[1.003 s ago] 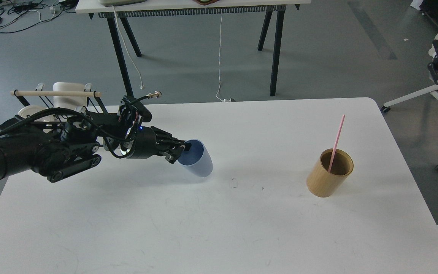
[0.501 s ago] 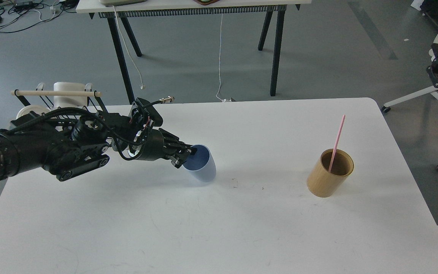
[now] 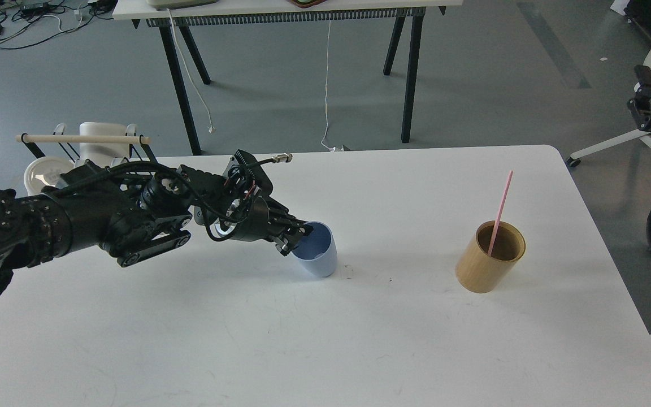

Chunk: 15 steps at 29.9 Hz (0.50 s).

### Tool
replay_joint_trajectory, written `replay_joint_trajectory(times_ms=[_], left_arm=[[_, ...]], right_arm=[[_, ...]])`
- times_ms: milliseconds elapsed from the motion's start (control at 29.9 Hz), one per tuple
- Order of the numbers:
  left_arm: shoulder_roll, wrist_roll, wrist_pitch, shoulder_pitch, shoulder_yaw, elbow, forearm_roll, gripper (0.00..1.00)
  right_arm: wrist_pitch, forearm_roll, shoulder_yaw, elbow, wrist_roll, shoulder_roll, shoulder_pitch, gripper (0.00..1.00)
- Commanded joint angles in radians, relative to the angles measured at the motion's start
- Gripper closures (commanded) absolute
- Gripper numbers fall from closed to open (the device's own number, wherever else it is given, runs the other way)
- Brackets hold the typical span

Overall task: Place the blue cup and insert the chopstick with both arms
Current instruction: 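Carry the blue cup toward the table center and set it down, then release the blue cup and raise the left arm away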

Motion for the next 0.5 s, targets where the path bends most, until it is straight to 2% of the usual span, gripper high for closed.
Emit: replay_joint_trajectory(times_ms=[0,334,468], left_arm=[[0.017,0.000,-0.004,-0.005,-0.008,-0.023,0.000,0.88],[0.032,0.000,-0.008,-0.017,-0.017,-0.063,-0.015,0.71],[0.035,0.000,-0.010,-0.027,-0.026,-0.072,-0.026,0.54]], right_arm=[[0.000,0.000,-0.003,0.000,0.000,0.000,0.000,0.04],[0.000,0.000,-0.003,0.003,0.000,0.017,0.000,0.04],[0.000,0.000,-0.005,0.005,0.000,0.022,0.000,0.04]])
